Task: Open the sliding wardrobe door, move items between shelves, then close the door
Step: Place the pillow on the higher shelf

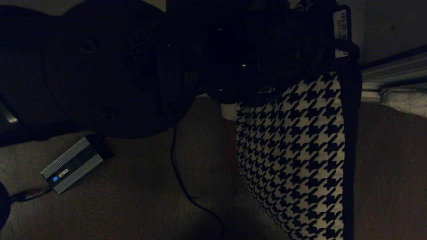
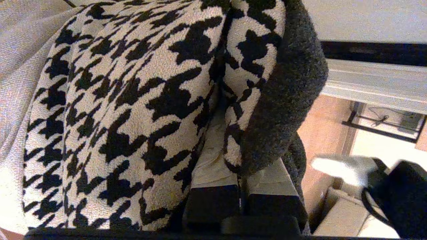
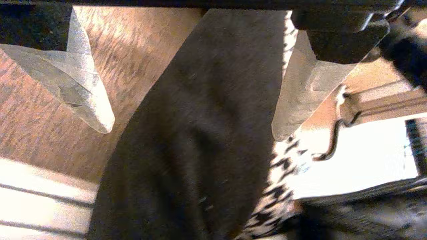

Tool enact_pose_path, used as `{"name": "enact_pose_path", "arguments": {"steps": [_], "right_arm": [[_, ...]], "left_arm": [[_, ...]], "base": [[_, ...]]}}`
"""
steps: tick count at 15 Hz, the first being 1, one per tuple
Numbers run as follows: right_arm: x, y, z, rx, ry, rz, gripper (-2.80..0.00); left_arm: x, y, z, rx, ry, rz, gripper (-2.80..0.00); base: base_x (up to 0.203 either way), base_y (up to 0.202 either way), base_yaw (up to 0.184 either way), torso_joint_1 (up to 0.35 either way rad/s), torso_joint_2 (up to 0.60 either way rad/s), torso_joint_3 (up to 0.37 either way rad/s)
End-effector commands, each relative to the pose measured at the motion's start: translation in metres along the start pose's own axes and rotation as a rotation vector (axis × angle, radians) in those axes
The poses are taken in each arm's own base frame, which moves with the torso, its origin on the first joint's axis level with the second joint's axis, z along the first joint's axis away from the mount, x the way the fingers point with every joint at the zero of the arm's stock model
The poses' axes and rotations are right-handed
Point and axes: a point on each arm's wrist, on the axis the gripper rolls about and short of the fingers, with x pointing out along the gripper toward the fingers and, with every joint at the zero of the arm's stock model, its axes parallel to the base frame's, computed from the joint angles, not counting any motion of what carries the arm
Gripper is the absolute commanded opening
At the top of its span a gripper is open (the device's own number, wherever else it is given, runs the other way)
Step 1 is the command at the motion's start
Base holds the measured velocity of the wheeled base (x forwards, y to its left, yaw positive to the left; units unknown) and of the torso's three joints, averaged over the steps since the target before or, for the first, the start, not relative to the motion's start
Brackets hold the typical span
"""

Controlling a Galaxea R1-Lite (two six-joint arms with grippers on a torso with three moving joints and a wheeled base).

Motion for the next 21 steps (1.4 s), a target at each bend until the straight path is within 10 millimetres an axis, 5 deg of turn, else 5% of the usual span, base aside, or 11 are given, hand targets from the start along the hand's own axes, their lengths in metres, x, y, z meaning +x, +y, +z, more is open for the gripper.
{"name": "enact_pose_path", "arguments": {"steps": [1,21], "right_arm": [[-0.007,0.005,-0.001,-0.004,-0.006,0.017,0.00],[0.065,-0.005,-0.064,0.095,0.254,0.170,0.00]], "left_arm": [[0.001,0.000,-0.001,-0.001,0.000,0.003,-2.80],[-0.002,-0.002,0.005,0.003,-0.013,-0.038,-2.80]], "base": [[0.000,0.000,0.000,0.000,0.00,0.000],[0.000,0.000,0.000,0.000,0.00,0.000]]}}
